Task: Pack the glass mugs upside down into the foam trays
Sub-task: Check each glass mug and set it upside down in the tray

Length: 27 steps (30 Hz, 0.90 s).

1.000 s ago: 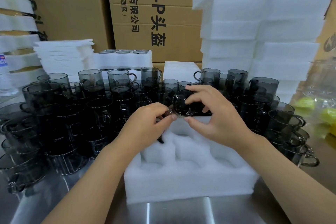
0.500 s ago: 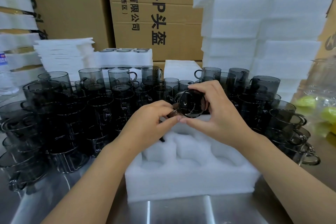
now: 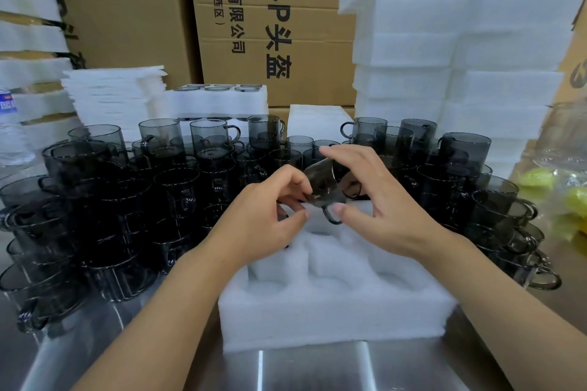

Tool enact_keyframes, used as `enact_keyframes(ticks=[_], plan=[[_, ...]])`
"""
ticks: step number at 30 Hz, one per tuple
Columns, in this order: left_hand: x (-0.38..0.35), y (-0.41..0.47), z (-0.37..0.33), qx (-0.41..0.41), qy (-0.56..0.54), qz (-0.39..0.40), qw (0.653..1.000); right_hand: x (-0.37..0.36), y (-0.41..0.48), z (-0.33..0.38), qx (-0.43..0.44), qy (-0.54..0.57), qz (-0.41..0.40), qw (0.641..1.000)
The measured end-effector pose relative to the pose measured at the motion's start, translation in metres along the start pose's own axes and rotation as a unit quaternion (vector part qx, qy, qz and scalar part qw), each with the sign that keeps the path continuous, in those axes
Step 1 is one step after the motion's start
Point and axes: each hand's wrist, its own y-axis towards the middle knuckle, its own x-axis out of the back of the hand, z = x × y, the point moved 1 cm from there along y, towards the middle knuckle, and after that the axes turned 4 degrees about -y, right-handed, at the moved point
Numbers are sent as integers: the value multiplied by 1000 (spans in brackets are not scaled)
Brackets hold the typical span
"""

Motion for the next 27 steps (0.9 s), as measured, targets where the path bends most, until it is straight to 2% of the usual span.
enact_keyframes(ticks=[8,18,23,27], plan=[[0,0,-1,13,30,17,999,1,0,1,-54,-13,-63,996],[1,2,6,56,61,-28,996,-2,1,2,-47,-5,16,999],[1,2,6,64,71,-31,995,-2,2,2,-46,-9,0,999],[1,3,7,91,52,-36,994,-4,2,4,-34,-9,19,999]])
